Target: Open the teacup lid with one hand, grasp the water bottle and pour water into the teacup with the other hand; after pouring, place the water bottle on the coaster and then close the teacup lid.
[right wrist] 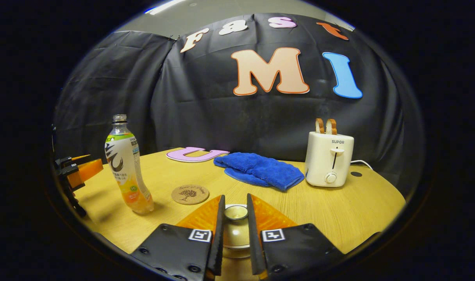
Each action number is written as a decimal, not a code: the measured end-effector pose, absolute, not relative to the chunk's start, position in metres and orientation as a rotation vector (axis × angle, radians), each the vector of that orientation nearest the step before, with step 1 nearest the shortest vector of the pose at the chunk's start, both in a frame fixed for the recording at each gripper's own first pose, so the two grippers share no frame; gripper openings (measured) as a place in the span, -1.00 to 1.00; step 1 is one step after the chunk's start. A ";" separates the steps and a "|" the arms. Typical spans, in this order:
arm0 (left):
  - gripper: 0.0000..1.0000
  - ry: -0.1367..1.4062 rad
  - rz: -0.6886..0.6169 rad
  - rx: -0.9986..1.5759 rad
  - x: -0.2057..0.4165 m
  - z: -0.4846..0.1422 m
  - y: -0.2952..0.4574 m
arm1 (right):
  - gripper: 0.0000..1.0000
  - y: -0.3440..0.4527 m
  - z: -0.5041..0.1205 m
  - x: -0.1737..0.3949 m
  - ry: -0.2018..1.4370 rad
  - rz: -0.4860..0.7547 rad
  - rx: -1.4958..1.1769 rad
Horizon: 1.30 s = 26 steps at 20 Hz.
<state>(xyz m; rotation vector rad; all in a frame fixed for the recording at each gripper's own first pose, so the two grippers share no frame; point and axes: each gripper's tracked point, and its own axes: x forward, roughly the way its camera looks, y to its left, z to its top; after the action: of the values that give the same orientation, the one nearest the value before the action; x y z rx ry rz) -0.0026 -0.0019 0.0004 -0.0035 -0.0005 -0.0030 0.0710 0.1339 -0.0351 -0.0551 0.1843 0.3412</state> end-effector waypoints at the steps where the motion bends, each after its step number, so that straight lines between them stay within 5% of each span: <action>1: 0.84 -0.001 -0.003 -0.004 -0.003 0.000 -0.002 | -0.35 0.133 -0.035 0.071 0.183 0.340 -0.056; 21: 0.84 -0.002 -0.015 -0.004 -0.003 0.001 -0.005 | -0.36 0.097 -0.008 0.036 0.022 0.278 0.006; 26: 0.83 -0.005 -0.124 -0.007 -0.009 0.003 -0.027 | -0.36 0.068 -0.006 0.028 0.016 0.220 0.008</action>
<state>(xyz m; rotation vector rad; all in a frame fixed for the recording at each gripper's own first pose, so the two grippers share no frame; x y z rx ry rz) -0.0094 -0.0275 0.0032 -0.0065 -0.0054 -0.1240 0.0276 0.0680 -0.0057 0.0075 0.0162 0.2200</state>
